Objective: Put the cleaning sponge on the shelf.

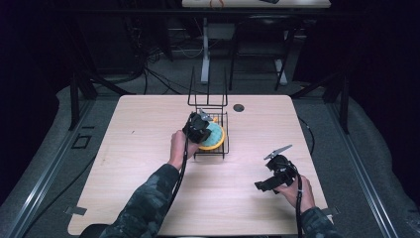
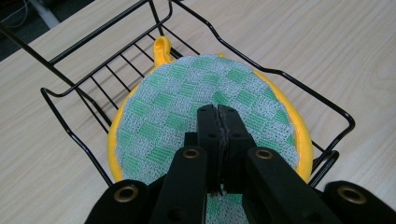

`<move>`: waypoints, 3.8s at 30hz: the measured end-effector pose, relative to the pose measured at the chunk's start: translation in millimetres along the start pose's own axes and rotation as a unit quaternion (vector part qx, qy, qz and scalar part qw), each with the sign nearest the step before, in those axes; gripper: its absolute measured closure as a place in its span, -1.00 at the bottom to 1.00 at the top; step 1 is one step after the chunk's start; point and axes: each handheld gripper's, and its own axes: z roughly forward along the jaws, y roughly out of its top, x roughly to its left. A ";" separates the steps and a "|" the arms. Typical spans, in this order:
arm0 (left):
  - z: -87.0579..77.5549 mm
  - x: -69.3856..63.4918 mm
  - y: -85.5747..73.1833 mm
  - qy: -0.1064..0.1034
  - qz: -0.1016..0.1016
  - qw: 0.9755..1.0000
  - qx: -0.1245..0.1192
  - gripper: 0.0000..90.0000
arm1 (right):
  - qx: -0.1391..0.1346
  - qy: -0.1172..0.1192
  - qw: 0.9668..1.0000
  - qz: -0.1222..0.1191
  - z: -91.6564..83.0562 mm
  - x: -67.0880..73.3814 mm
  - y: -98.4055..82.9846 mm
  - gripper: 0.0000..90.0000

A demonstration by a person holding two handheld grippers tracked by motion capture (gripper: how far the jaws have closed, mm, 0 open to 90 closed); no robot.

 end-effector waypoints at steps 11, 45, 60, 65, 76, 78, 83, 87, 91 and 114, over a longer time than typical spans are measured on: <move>9.5 -1.8 -2.3 -0.002 -0.004 1.000 0.006 0.98 | -0.001 0.000 1.000 0.000 0.2 0.0 -0.2 -0.94; -0.3 -7.9 -5.8 -0.012 -0.010 1.000 0.009 0.20 | 0.001 0.000 1.000 0.001 0.0 1.0 0.0 -0.94; -29.1 -8.7 -12.4 -0.027 -0.029 0.999 -0.009 -0.47 | 0.001 0.002 1.000 -0.003 1.3 0.4 0.8 -0.94; -42.4 -7.3 -17.6 -0.016 -0.027 0.999 -0.010 -0.58 | 0.001 0.002 1.000 0.000 0.6 0.0 0.0 -0.94; -64.1 -3.7 -36.2 -0.012 -0.028 0.999 -0.010 -0.67 | 0.002 0.005 1.000 0.000 2.7 0.1 0.9 -0.94; -66.9 -4.9 -40.8 -0.011 -0.025 1.000 -0.008 -0.68 | 0.004 0.004 1.000 -0.004 0.8 -0.4 -0.1 -0.94; -74.9 -4.8 -50.6 -0.003 -0.021 1.000 -0.006 -0.70 | 0.000 0.005 1.000 0.002 0.7 -0.3 -1.1 -0.94; -83.4 -5.1 -59.6 -0.001 -0.019 1.000 -0.006 -0.73 | 0.004 0.004 1.000 -0.001 1.1 0.9 -0.7 -0.94; -91.6 -7.2 -69.4 0.007 -0.011 1.000 -0.004 -0.74 | 0.002 0.003 1.000 -0.005 0.6 0.3 -0.8 -0.94; -126.6 6.2 -147.8 0.029 -0.059 0.996 0.061 -0.99 | 0.007 0.003 1.000 -0.004 -0.9 1.8 -2.9 -0.95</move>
